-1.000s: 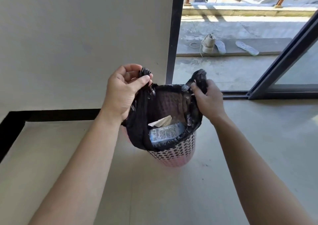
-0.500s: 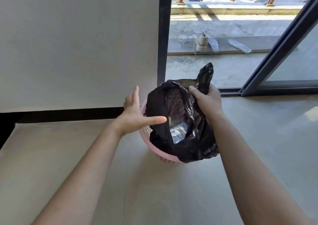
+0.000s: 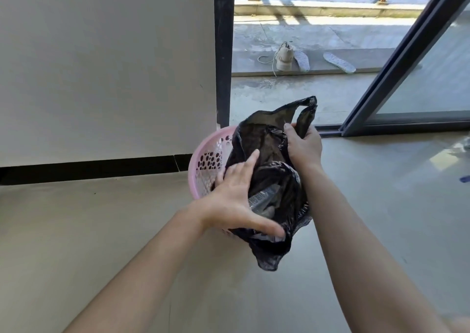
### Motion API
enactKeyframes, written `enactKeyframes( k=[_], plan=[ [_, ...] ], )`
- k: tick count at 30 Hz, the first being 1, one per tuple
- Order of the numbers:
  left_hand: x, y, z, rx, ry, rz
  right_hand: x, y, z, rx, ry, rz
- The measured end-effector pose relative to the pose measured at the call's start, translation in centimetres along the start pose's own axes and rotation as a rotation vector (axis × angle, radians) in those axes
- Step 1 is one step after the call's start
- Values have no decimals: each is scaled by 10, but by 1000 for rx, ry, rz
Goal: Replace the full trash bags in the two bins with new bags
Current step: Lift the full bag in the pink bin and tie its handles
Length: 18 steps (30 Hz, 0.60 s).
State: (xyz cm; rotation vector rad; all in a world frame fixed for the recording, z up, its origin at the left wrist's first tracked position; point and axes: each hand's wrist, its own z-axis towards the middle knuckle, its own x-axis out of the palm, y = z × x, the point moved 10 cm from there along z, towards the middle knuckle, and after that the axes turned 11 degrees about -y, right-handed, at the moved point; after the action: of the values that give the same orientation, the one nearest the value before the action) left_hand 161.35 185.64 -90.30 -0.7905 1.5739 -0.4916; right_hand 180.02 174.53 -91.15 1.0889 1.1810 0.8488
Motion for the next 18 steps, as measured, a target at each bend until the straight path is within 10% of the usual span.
enactKeyframes(
  k=[4, 14, 18],
  plan=[
    [17, 11, 13, 151, -85, 24, -8, -9, 4, -16, -8, -124],
    [-73, 62, 21, -257, -578, -1551, 10, -13, -15, -398, 88, -678],
    [-114, 93, 18, -279, -698, -1771, -21, -31, 0, -145, 3, -765]
  ],
)
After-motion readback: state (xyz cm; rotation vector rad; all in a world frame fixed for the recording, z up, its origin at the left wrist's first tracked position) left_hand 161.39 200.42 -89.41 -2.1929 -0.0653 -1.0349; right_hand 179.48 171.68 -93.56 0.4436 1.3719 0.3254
